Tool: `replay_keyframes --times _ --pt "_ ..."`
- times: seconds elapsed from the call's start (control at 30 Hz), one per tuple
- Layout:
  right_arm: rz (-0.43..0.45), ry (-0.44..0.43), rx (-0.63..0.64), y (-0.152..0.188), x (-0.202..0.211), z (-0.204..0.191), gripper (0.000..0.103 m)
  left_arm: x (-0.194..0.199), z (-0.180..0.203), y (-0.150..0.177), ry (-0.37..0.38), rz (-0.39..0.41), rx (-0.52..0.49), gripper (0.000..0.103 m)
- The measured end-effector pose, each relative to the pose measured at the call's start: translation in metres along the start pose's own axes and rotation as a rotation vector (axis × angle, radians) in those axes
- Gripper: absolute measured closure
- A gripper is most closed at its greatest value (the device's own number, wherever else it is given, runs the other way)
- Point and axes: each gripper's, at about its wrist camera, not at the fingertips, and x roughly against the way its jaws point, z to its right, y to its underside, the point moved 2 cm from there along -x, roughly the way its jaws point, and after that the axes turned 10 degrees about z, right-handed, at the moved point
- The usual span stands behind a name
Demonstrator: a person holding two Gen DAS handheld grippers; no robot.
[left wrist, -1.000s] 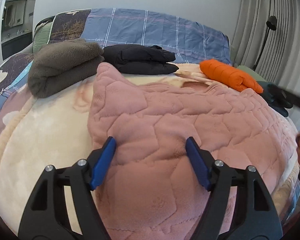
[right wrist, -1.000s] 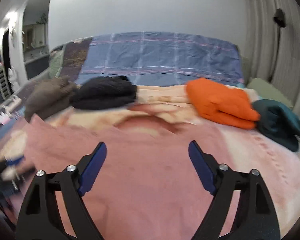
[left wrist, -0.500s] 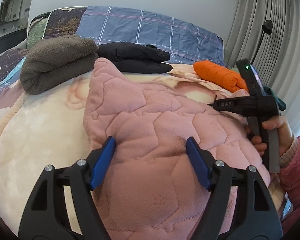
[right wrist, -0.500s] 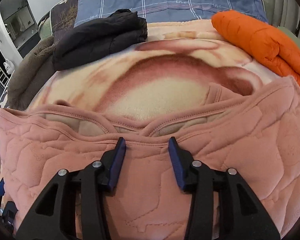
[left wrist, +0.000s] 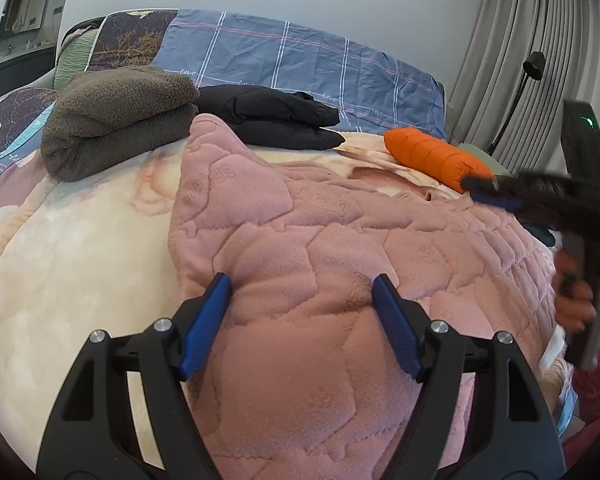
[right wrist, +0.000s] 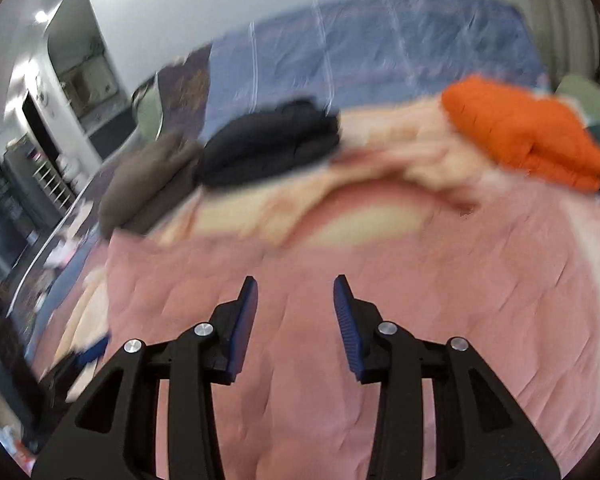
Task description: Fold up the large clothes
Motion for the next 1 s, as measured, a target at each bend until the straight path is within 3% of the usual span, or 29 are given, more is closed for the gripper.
replay_keyframes --times 0.07,0.13,0.2,0.23,0.27,0.3,0.43,0.5,0.53,0.57,0.63,0.7,0.8,0.9,1.0 --pt "-0.119 0.041 -0.016 0.028 -0.031 0.013 0.063 0.000 0.001 0.000 0.002 0.000 0.001 0.028" --pt "-0.054 0.042 0.088 0.036 -0.036 0.008 0.062 0.000 0.002 -0.003 0.001 0.001 0.004 0.030" --pt "-0.053 0.067 0.077 0.033 -0.032 0.005 0.062 0.004 0.001 -0.013 -0.015 0.006 0.016 0.054" --pt "-0.055 0.070 0.080 0.032 -0.032 0.004 0.062 0.008 -0.002 -0.019 -0.008 0.009 0.027 0.076" --pt "-0.052 0.066 0.084 0.032 -0.033 0.004 0.062 0.010 -0.006 -0.028 0.019 0.015 0.052 0.092" --pt "-0.047 0.059 0.081 0.032 -0.032 0.005 0.062 0.011 -0.012 -0.042 0.070 0.024 0.094 0.093" --pt "-0.023 0.057 0.090 0.032 -0.031 0.007 0.061 -0.005 -0.021 -0.073 0.065 0.046 0.071 0.093" --pt "-0.011 0.060 0.110 0.035 -0.030 0.006 0.061 -0.032 -0.030 -0.070 0.015 -0.029 0.048 0.091" --pt "-0.008 0.062 0.118 0.036 -0.030 0.004 0.061 -0.059 -0.041 -0.057 -0.082 -0.128 0.027 0.092" --pt "-0.005 0.067 0.128 0.036 -0.029 0.003 0.061 -0.079 -0.051 -0.041 -0.104 -0.195 0.032 0.093" --pt "-0.005 0.084 0.146 0.036 -0.031 0.001 0.060 -0.080 -0.065 -0.030 -0.019 -0.149 0.093 0.093" --pt "-0.001 0.089 0.158 0.037 -0.030 -0.001 0.060 -0.071 -0.067 -0.034 -0.016 -0.142 0.130 0.094" --pt "-0.010 0.067 0.100 0.032 -0.022 0.004 0.060 -0.063 -0.055 -0.034 -0.046 -0.113 0.058 0.094" --pt "0.007 0.012 0.003 0.027 0.014 0.004 0.060 -0.051 -0.053 -0.036 -0.038 -0.081 0.057 0.094" --pt "0.006 -0.045 0.054 0.033 0.036 -0.002 0.060 -0.049 -0.067 -0.033 0.001 -0.077 0.118 0.094"
